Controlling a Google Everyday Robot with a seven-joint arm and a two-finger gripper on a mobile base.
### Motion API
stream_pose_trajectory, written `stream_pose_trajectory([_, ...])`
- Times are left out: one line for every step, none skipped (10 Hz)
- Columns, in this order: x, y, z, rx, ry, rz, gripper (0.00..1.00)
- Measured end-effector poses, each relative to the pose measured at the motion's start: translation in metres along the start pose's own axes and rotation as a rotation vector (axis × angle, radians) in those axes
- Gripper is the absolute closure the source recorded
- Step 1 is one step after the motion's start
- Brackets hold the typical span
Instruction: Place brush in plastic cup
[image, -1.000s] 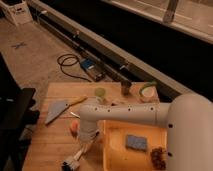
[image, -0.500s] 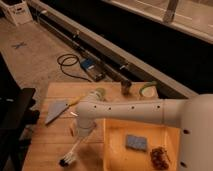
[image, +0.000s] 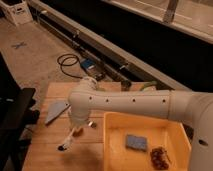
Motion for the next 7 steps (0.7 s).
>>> stream_pose_trajectory([0.014, -0.005, -0.007, 0.018, 0.008, 0.011, 1.0])
stream_pose_trajectory([0.036, -0.009, -0.018, 0.044, 0.011, 0.036, 1.0])
stream_pose_trajectory([0.065, -0.012, -0.034, 0.078, 0.012, 0.071, 1.0])
stream_pose_trajectory([0.084, -0.012, -0.047, 0.105, 0.012, 0.095, 1.0])
stream_pose_trajectory([0.108, -0.01, -0.069, 0.151, 0.012, 0.133, 1.0])
stream_pose_trajectory([0.125, -0.01, -0.09, 0.192, 0.012, 0.162, 1.0])
stream_pose_trajectory([0.136, -0.011, -0.106, 0.23, 0.01, 0.183, 1.0])
